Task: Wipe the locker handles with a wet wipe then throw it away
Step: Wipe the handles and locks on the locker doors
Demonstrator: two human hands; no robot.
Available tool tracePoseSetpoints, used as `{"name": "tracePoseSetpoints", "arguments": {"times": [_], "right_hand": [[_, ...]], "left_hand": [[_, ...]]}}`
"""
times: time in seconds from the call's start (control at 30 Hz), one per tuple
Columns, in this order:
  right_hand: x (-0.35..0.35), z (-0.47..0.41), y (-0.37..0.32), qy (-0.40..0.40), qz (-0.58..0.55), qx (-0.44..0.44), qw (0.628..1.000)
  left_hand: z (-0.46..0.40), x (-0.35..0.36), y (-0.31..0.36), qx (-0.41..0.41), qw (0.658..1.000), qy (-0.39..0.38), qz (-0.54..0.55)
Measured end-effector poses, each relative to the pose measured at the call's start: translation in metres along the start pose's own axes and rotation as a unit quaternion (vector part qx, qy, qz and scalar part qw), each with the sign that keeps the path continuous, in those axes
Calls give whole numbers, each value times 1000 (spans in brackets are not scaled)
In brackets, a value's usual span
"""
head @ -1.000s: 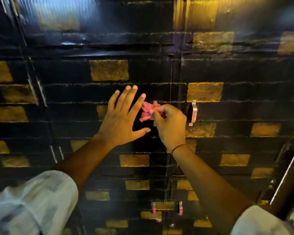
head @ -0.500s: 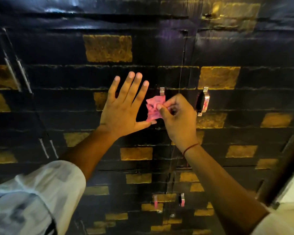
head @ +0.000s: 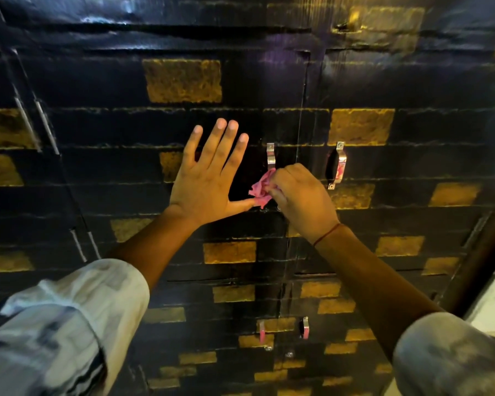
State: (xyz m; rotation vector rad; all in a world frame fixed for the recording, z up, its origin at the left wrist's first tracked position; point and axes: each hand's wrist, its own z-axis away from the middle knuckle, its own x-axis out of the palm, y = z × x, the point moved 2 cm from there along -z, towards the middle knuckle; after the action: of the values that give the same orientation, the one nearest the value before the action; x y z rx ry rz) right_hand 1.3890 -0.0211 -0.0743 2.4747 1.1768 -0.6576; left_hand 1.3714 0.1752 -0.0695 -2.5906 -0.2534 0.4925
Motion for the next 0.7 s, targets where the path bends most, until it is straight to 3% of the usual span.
{"name": "tracePoseSetpoints", "arguments": {"times": [0.13,0.23,0.3,0.4,0.53,0.7], "right_hand": [[-5,-1,2,-49,-52,49,996],[-28,-6,1,45,-120,120,984],[-39,-19,-6,107,-122,113,980],[-25,-38,-19,51,-54,45,996],[-10,-29,-27,2,76,64,995],[-14,-34,-20,-16,44,110,993]], "left_hand": [[1,2,-1,3,1000,2,-6],[2,5,-2,7,1000,-6,-10],[3,6,-2,6,1000,-8,-8],[2,5,-2,4,1000,-9,-9],[2,5,-3,6,1000,-5,-15],[1,5,-3,8,1000,-13,-9]]}}
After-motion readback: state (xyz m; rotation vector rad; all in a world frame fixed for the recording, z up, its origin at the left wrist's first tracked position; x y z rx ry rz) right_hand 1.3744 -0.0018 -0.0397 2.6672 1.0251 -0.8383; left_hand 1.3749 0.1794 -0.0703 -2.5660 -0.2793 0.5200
